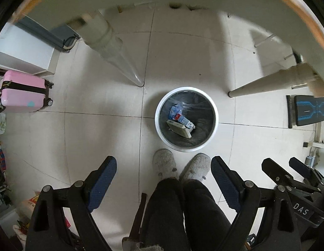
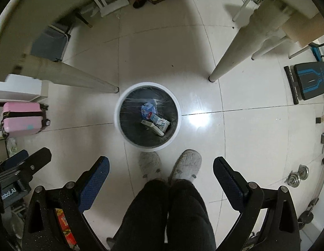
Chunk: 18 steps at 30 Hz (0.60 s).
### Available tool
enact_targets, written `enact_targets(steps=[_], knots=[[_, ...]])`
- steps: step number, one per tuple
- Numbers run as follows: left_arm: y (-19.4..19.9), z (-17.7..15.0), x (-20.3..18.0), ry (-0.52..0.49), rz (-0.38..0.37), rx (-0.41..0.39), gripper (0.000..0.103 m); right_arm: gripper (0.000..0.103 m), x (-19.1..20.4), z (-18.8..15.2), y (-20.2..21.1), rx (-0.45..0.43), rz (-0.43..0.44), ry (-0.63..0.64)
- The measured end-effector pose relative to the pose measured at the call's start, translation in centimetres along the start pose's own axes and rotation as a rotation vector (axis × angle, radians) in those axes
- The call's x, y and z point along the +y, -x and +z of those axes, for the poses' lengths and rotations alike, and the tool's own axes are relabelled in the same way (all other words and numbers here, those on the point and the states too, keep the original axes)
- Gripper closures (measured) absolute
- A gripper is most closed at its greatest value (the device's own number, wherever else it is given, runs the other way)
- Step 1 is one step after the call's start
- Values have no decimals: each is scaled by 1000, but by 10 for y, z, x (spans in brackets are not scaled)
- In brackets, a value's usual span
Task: Collect trash
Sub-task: 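Raise both tools from the bin back toward the table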
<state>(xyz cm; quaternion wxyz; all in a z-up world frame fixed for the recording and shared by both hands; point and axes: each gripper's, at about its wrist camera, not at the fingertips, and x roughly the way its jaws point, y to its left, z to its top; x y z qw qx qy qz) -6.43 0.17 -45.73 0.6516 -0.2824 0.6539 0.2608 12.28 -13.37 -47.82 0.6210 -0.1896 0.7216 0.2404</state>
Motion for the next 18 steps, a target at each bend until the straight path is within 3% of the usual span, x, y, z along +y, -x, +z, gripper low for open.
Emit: enact_targets(steps=[9, 14, 18], knots=[[96, -6, 4, -29, -6, -77, 11, 2, 25, -17, 124, -47, 41, 24], [139, 5, 3, -36, 7, -148, 11, 2, 29, -4, 186, -122, 75, -13], [163, 33, -2, -12, 9, -194, 11, 2, 16, 22, 225, -188, 86, -65]])
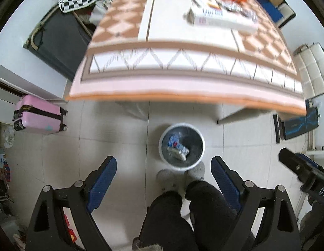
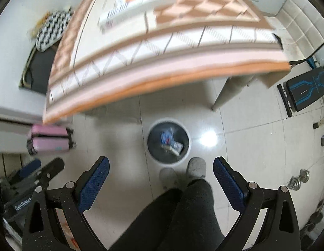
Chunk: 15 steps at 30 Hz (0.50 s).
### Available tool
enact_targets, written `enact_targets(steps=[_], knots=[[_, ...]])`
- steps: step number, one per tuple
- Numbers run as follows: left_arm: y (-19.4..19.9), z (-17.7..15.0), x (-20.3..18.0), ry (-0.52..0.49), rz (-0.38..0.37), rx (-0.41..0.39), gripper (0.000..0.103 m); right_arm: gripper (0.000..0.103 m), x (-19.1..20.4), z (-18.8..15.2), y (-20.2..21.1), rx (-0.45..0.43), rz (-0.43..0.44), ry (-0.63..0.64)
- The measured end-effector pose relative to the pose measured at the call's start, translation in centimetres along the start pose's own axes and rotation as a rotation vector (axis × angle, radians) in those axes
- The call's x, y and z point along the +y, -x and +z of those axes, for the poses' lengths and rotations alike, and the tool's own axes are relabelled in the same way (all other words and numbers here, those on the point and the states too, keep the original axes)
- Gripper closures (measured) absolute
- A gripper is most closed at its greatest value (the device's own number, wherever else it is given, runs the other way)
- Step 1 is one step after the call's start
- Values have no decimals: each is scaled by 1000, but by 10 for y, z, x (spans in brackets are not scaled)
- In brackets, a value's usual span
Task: Collect trash
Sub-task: 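Raise both tools from the bin back toward the table, then grasp the Doctor toothpaste box with left tool while right tool grasps striped medicine box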
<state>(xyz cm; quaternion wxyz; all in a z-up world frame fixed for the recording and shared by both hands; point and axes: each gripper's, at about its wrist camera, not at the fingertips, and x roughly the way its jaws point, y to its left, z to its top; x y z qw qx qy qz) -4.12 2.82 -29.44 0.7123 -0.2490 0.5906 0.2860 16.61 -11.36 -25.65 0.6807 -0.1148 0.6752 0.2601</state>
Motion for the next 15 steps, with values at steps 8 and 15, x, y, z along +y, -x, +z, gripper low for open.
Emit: enact_targets(steps=[8, 15], knots=[[-17, 109, -24, 180, -80, 52, 11, 2, -48, 114, 21, -69, -53, -107], [-65, 208, -73, 503, -261, 170, 12, 2, -107, 242, -17, -38, -116, -142]])
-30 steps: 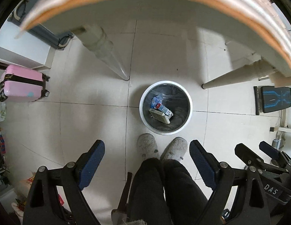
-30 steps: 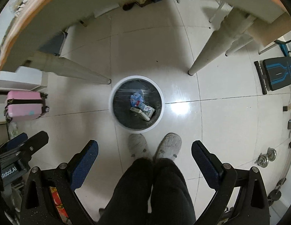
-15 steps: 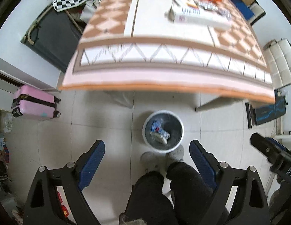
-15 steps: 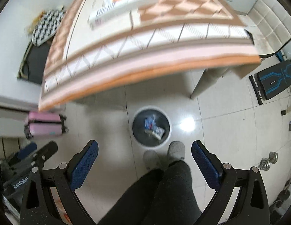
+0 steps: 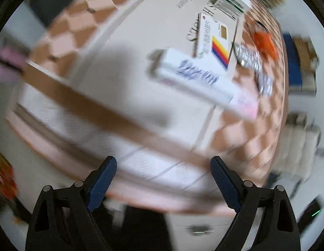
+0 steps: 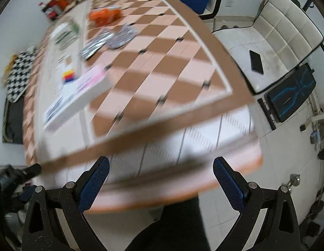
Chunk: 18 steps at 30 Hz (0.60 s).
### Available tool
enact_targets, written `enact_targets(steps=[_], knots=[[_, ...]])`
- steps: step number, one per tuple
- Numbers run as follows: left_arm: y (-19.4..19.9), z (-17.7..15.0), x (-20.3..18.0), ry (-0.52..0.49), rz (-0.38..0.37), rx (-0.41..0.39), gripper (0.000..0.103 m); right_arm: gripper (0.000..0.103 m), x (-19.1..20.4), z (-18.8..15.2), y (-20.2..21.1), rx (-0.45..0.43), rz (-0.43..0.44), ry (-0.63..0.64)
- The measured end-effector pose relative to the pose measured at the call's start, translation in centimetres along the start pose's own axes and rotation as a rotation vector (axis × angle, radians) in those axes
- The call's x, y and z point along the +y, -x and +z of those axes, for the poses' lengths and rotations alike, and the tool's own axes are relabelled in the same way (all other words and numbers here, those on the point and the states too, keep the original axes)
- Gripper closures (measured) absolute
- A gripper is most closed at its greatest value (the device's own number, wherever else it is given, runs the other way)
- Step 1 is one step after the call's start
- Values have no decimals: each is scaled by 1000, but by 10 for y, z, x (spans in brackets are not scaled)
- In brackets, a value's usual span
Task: Collect trash
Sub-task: 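Grasp the Doctor toothpaste box with left tool while right tool grasps striped medicine box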
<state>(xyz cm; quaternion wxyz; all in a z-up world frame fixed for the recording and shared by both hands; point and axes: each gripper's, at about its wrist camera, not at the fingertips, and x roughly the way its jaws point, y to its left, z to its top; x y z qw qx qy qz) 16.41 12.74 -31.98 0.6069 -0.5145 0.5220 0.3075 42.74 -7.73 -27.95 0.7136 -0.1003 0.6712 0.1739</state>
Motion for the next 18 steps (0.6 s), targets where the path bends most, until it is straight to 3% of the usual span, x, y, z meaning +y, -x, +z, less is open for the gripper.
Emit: enact_targets(steps=[4, 8, 9, 10, 13, 18], knots=[[-36, 39, -33, 268, -131, 76, 12, 2, -13, 64, -32, 25, -32, -15], [-67, 65, -52, 486, -153, 97, 12, 2, -22, 122, -58, 53, -48, -28], [-73, 70, -55, 518, -128, 94, 18, 2, -23, 134, -64, 58, -54, -24], [-76, 72, -57, 539, -97, 87, 32, 2, -23, 144, -68, 62, -59, -17], [-73, 71, -57, 562, -25, 50, 42, 2, -23, 167, -76, 73, -54, -5], [-49, 65, -40, 373, 96, -7, 51, 2, -2, 185, -81, 113, 6, 46]])
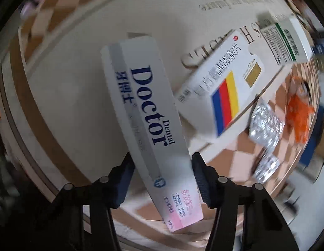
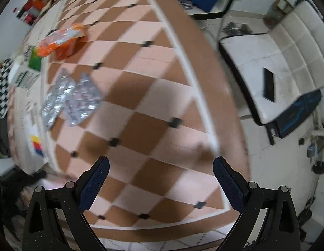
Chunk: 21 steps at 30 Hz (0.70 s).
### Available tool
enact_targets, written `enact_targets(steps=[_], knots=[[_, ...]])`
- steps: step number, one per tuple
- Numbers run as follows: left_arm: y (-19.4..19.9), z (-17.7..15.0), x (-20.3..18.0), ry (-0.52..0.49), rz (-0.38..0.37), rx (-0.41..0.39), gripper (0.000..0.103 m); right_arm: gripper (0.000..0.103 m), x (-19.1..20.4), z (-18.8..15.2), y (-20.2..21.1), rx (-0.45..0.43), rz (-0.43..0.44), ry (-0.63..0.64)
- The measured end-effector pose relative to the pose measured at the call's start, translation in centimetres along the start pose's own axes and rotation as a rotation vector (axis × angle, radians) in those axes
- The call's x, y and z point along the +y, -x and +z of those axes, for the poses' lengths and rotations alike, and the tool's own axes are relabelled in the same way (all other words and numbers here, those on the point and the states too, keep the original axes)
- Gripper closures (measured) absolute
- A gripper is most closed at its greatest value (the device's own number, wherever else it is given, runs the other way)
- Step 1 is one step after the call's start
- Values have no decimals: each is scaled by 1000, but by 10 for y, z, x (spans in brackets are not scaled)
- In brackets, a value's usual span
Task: Collect trash
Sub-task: 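Grasp the Doctor toothpaste box with left tool while right tool grasps striped medicine box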
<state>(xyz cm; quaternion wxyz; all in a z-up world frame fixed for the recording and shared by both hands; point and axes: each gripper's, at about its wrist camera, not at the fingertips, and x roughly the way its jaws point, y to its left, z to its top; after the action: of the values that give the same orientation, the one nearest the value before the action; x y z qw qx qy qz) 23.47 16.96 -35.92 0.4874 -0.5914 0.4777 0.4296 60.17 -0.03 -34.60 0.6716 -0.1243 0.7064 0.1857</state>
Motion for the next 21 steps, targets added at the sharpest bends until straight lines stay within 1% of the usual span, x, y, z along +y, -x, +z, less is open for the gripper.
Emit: enact_targets(steps=[2, 4, 5, 6, 8, 10, 12, 13, 15, 17, 19, 20, 21], knots=[[7, 9, 18, -78, 26, -7, 51, 2, 23, 2, 1, 17, 40, 53], [19, 26, 36, -175, 76, -42, 51, 2, 61, 4, 1, 41, 99, 117], [24, 35, 44, -229, 113, -62, 51, 2, 76, 6, 1, 53, 118, 145], [28, 47, 53, -292, 173, -94, 51, 2, 102, 7, -1, 66, 146, 190], [31, 67, 69, -365, 240, -124, 51, 2, 149, 6, -5, 76, 177, 254], [29, 83, 86, -356, 247, -116, 53, 2, 192, 6, -17, 91, 179, 319], [25, 93, 97, -325, 228, -102, 52, 3, 234, 4, -32, 108, 165, 373], [22, 96, 103, -302, 233, -93, 49, 3, 258, 4, -42, 109, 137, 411], [22, 97, 115, -245, 199, -102, 49, 3, 286, 3, -57, 102, 86, 450], [23, 93, 126, -193, 179, -116, 48, 3, 302, 1, -70, 98, 47, 468], [25, 87, 140, -171, 173, -132, 51, 8, 312, -1, -82, 98, 8, 479], [26, 82, 144, -170, 177, -143, 52, 13, 318, -2, -84, 75, -16, 489], [27, 77, 147, -176, 168, -154, 61, 13, 323, -4, -84, 54, -45, 501]])
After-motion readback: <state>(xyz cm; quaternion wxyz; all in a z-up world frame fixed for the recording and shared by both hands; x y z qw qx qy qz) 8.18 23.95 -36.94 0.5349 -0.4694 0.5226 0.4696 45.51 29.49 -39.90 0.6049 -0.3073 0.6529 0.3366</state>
